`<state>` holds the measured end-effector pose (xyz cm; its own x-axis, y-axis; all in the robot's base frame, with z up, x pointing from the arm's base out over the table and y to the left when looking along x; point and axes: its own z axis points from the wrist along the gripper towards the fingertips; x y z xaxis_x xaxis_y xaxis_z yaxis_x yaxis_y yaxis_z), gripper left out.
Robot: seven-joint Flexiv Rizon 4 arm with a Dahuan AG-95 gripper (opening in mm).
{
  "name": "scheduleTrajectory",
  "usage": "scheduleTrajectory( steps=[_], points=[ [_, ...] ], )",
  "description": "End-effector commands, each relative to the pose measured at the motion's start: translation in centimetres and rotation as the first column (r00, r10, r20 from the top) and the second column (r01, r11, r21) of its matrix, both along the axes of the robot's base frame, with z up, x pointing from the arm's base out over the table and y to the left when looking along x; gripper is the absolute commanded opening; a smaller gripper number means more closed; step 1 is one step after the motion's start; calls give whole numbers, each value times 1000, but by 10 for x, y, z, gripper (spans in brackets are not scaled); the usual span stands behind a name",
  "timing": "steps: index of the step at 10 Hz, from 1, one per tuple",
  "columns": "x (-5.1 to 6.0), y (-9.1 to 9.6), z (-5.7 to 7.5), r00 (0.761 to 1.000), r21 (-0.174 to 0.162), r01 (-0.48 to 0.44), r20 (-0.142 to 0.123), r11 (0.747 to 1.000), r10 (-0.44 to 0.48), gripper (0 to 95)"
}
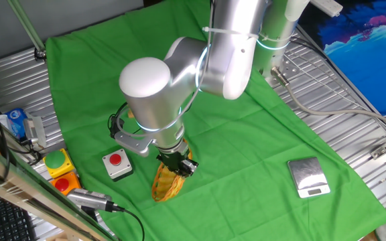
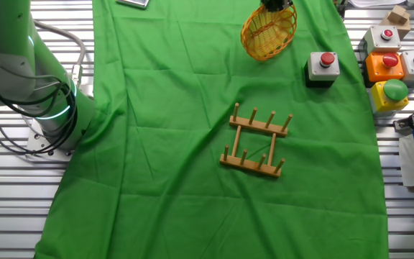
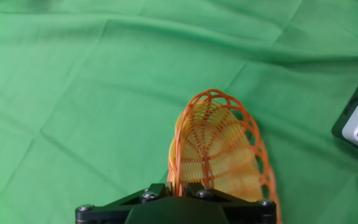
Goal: Take the dish off the dish rack
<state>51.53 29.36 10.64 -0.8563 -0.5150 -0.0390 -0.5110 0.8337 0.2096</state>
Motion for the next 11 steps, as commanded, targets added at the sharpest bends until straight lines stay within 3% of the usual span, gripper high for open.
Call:
scheduleTrajectory(
  steps=[1,3,4,8,9,11],
  points=[
    [-1,0,0,1000,0,-3,2,1000,3,0],
    [-1,0,0,1000,0,-9,4,1000,9,0],
    [-1,0,0,1000,-1,-10,4,1000,10,190],
    [-1,0,0,1000,0,-15,5,1000,15,190],
    [-1,0,0,1000,0,-16,5,1000,16,380],
    [-1,0,0,1000,1,-18,5,1000,18,380]
  ],
)
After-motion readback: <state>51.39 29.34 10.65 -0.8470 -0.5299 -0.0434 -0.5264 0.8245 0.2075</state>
